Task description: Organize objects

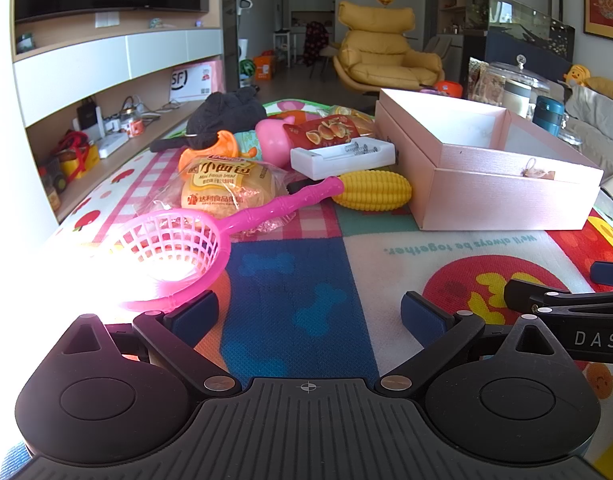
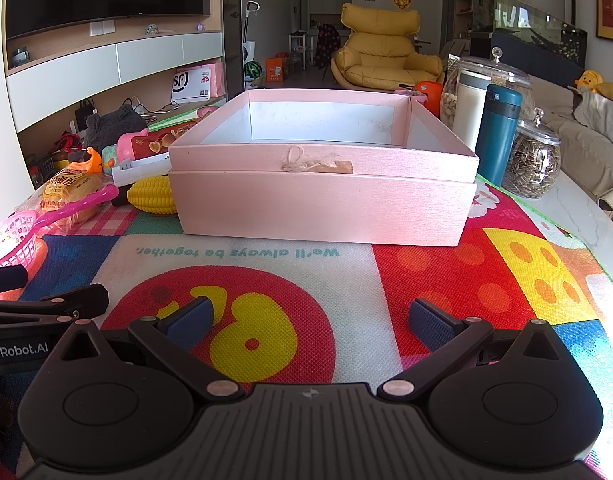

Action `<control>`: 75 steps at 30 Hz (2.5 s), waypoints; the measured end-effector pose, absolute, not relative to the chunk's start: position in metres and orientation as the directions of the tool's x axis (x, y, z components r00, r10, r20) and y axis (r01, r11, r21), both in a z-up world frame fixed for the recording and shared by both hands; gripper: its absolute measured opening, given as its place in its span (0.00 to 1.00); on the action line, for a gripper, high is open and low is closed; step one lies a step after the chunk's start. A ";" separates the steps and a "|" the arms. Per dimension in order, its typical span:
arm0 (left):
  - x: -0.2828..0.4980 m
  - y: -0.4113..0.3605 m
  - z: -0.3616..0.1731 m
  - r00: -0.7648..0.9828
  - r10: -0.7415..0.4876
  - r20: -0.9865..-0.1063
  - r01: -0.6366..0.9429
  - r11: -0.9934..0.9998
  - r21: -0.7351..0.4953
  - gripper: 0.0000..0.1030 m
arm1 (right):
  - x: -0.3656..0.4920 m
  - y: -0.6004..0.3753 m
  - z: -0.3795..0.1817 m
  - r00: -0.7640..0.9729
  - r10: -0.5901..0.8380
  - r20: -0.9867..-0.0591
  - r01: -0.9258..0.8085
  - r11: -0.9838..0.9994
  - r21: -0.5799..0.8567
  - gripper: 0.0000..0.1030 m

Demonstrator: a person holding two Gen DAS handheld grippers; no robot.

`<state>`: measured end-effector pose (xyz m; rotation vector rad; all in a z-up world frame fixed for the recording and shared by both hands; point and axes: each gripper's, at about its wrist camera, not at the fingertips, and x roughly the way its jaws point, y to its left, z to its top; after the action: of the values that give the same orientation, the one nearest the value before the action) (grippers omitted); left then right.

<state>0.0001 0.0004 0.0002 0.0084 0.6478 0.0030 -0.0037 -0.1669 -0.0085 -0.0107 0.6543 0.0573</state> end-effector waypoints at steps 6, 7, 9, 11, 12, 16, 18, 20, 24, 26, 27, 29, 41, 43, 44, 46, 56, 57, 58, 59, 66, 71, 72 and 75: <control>0.000 0.000 0.000 0.797 0.006 -0.603 0.000 1.000 0.009 0.98 | -0.004 -0.167 -0.008 0.792 0.050 -0.609 -0.057 0.998 0.008 1.00; 0.000 0.000 0.000 0.797 0.006 -0.603 0.000 1.000 0.009 0.98 | -0.004 -0.167 -0.008 0.792 0.050 -0.609 -0.057 0.998 0.008 1.00; 0.000 0.000 0.000 0.797 0.005 -0.603 0.000 1.000 0.009 0.98 | -0.004 -0.167 -0.008 0.792 0.050 -0.609 -0.057 0.998 0.008 1.00; 0.000 0.000 0.000 0.798 0.005 -0.603 0.000 1.000 0.008 0.98 | -0.004 -0.167 -0.008 0.792 0.050 -0.609 -0.056 0.998 0.008 1.00; 0.000 0.000 0.000 0.798 0.005 -0.603 0.000 1.000 0.009 0.98 | -0.004 -0.167 -0.008 0.792 0.050 -0.609 -0.056 0.998 0.008 1.00; 0.000 0.000 0.000 0.797 0.007 -0.603 -0.001 1.000 0.011 0.98 | -0.004 -0.167 -0.008 0.792 0.049 -0.609 -0.056 0.998 0.008 1.00; 0.000 0.000 0.000 0.797 0.007 -0.603 -0.001 1.000 0.012 0.98 | -0.004 -0.167 -0.008 0.792 0.050 -0.609 -0.056 0.998 0.009 1.00; 0.000 0.000 0.000 0.797 0.008 -0.603 -0.001 1.000 0.013 0.98 | -0.004 -0.167 -0.008 0.792 0.050 -0.609 -0.056 0.998 0.009 1.00; 0.000 0.000 0.000 0.797 0.008 -0.604 -0.001 1.000 0.012 0.98 | -0.004 -0.167 -0.008 0.792 0.050 -0.609 -0.056 0.998 0.008 1.00; 0.000 0.000 0.000 0.797 0.008 -0.603 -0.001 1.000 0.013 0.98 | -0.004 -0.167 -0.008 0.792 0.049 -0.609 -0.056 0.998 0.008 1.00; 0.000 0.000 0.000 0.797 0.008 -0.603 -0.001 1.000 0.013 0.98 | -0.004 -0.166 -0.008 0.792 0.049 -0.609 -0.056 0.998 0.007 1.00; 0.000 0.001 0.000 0.797 0.008 -0.603 0.000 1.000 0.013 0.98 | -0.005 -0.167 -0.008 0.792 0.048 -0.608 -0.057 0.998 0.004 1.00; -0.004 0.000 0.002 0.799 0.009 -0.601 0.003 1.000 0.018 0.97 | -0.005 -0.167 -0.008 0.792 0.057 -0.607 -0.067 0.998 0.005 1.00; -0.013 -0.001 0.005 0.801 -0.004 -0.598 0.033 0.999 0.038 0.97 | -0.005 -0.168 -0.007 0.793 0.063 -0.607 -0.074 0.997 0.008 1.00; -0.018 -0.002 0.008 0.806 -0.018 -0.592 0.058 0.997 0.050 0.97 | -0.005 -0.169 -0.007 0.792 0.065 -0.606 -0.076 0.997 0.008 1.00; -0.029 -0.002 0.016 0.825 -0.039 -0.565 0.101 0.992 0.079 0.97 | -0.005 -0.169 -0.007 0.790 0.069 -0.609 -0.081 0.997 0.008 1.00; 0.012 0.047 0.045 0.812 0.031 -0.583 0.131 0.964 0.233 0.97 | 0.013 -0.170 0.002 0.718 0.092 -0.690 -0.118 0.993 0.009 1.00; 0.019 0.052 0.043 0.799 0.040 -0.600 0.133 0.961 0.241 0.97 | 0.014 -0.169 0.002 0.712 0.087 -0.696 -0.115 0.993 0.005 1.00; 0.025 0.056 0.042 0.788 0.046 -0.614 0.139 0.958 0.250 0.97 | 0.014 -0.169 0.002 0.709 0.085 -0.700 -0.115 0.993 0.004 1.00; 0.030 0.059 0.040 0.777 0.047 -0.627 0.148 0.955 0.256 0.97 | 0.014 -0.169 0.002 0.708 0.086 -0.701 -0.115 0.993 0.006 1.00; 0.051 0.068 0.028 0.740 0.016 -0.672 0.142 0.974 0.179 0.97 | 0.016 -0.170 0.001 0.702 0.095 -0.706 -0.121 0.993 0.013 1.00; 0.052 0.062 0.021 0.735 0.006 -0.678 0.139 0.977 0.160 0.85 | 0.018 -0.171 0.003 0.687 0.094 -0.720 -0.121 0.993 0.014 1.00; 0.050 0.061 0.021 0.741 0.017 -0.671 0.131 0.977 0.170 0.84 | 0.018 -0.170 0.003 0.689 0.090 -0.719 -0.122 0.993 0.008 1.00; 0.037 0.063 0.025 0.743 -0.023 -0.669 0.143 0.982 0.125 0.84 | 0.019 -0.170 0.004 0.685 0.091 -0.723 -0.117 0.993 0.014 1.00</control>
<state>0.0373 0.0628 0.0251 0.1724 0.7287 -0.0915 0.0194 -0.1701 0.0036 -0.0342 0.8076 0.1167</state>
